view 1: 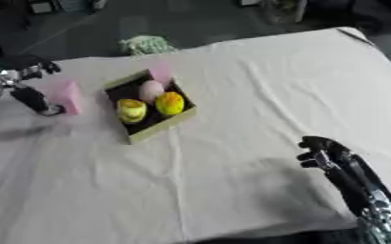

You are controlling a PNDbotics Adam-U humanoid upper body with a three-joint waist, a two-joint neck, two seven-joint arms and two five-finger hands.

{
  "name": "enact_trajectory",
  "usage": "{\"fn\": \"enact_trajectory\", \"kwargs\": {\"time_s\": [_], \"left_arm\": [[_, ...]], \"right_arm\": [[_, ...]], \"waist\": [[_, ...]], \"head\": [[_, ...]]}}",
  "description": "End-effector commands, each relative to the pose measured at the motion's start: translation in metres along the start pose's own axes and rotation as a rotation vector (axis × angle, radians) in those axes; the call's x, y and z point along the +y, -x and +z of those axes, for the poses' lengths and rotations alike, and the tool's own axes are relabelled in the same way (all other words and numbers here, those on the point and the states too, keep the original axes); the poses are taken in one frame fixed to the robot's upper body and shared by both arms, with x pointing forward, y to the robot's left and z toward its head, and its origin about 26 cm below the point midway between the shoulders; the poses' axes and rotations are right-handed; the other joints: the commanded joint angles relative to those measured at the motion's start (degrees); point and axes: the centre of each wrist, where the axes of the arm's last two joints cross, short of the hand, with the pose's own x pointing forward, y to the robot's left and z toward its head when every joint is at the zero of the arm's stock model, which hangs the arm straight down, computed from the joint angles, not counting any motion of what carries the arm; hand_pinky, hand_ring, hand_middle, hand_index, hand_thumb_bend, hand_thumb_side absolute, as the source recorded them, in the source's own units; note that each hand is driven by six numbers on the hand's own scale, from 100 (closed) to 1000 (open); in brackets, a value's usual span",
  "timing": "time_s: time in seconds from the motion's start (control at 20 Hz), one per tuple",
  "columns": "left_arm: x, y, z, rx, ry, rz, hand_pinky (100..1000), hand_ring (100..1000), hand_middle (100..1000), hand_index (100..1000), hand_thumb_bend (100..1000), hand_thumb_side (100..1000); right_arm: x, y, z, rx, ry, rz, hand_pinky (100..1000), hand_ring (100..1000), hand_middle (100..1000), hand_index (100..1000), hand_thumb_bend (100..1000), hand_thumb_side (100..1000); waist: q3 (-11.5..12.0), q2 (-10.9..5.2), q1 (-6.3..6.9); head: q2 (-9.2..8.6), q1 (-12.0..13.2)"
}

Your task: Pick up objects on the table and place them in the box.

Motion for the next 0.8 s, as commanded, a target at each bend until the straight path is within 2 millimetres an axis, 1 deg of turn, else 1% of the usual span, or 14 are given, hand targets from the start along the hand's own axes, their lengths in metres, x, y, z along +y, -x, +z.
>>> {"fn": "enact_trajectory", "kwargs": {"time_s": [0.05,0.15,0.35,0.65,0.8], "left_arm": [[0.014,0.011,0.004,0.024,-0.07,-0.026,839,827,838,933,520,309],[0.013,0.015,0.004,0.032,-0.078,-0.026,841,832,840,933,499,299],[0.011,0.018,0.003,0.056,-0.102,-0.024,846,839,845,934,482,297],[0.002,0.016,-0.002,0.087,-0.144,-0.032,860,867,879,940,432,296],[-0.004,0.014,-0.005,0.09,-0.146,-0.029,864,879,897,941,423,292]], "right_arm": [[-0.005,-0.007,-0.004,-0.027,-0.008,0.018,682,681,722,798,100,701],[-0.005,-0.009,-0.005,-0.035,-0.007,0.019,682,681,722,798,100,702],[-0.006,-0.011,-0.007,-0.038,-0.006,0.019,683,681,722,798,100,713],[-0.006,-0.012,-0.008,-0.04,-0.006,0.016,683,681,722,798,100,722],[-0.005,-0.012,-0.008,-0.04,-0.007,0.014,683,681,722,798,100,731]], "waist": [[-0.2,-0.23,-0.02],[-0.7,0.4,0.0],[-1.1,1.12,-0.03],[-1.5,1.54,-0.29],[-1.5,1.62,-0.38]], "head": [[0.26,0.3],[0.26,0.4],[0.26,0.5],[0.26,0.5],[0.26,0.5]]}}
